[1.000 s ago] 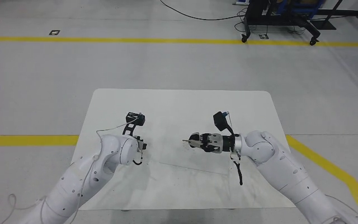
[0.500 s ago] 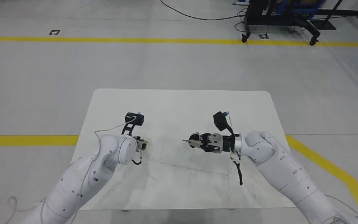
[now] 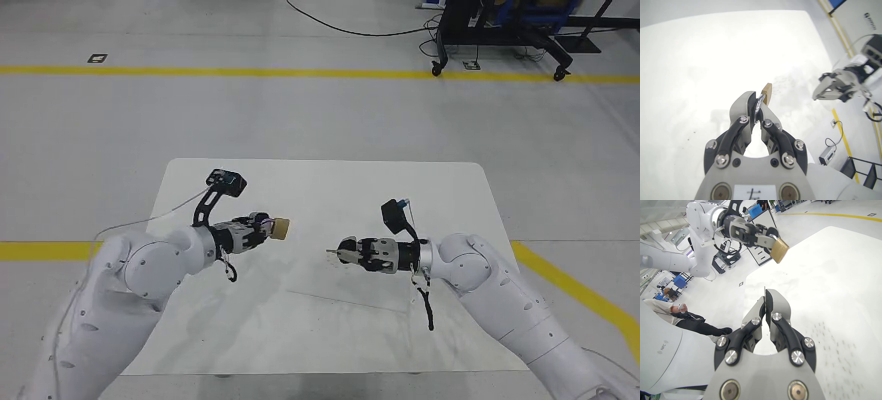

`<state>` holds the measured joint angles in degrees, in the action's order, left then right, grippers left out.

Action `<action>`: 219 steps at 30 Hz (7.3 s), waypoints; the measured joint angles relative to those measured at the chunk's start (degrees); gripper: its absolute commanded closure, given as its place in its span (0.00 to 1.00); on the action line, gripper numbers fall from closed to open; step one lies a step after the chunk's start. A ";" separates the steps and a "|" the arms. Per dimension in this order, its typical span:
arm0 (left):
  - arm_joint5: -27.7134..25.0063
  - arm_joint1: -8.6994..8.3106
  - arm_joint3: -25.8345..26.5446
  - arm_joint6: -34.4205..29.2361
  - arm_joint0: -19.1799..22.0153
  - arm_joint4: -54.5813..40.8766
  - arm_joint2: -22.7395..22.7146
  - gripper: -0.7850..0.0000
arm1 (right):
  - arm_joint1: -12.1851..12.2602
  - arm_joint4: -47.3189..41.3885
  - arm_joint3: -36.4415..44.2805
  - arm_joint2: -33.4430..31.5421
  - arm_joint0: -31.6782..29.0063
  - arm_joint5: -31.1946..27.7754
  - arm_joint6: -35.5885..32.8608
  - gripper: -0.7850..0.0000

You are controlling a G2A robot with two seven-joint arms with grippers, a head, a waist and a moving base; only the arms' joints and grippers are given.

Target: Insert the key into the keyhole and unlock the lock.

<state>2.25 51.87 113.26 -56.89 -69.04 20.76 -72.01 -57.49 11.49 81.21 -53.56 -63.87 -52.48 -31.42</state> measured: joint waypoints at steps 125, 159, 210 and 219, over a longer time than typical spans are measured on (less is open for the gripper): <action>32.97 7.59 -33.09 13.65 21.07 -53.60 15.89 1.00 | -5.69 -44.59 21.84 3.62 -12.60 56.07 30.32 1.00; 28.25 7.78 -30.69 11.67 21.04 -47.77 15.94 1.00 | -9.85 -44.54 19.34 3.72 -9.73 57.29 29.96 1.00; 26.55 8.06 -28.35 13.76 18.27 -47.93 12.40 1.00 | -14.27 -38.52 19.26 1.70 -11.96 56.22 34.48 1.00; 26.93 8.04 -27.37 14.08 17.71 -46.90 12.19 1.00 | -15.07 -37.58 18.82 1.55 -11.88 55.97 35.17 1.00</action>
<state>29.18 59.90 85.89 -42.80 -51.33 -26.14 -59.83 -72.56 -26.10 100.03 -52.01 -75.76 3.49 3.74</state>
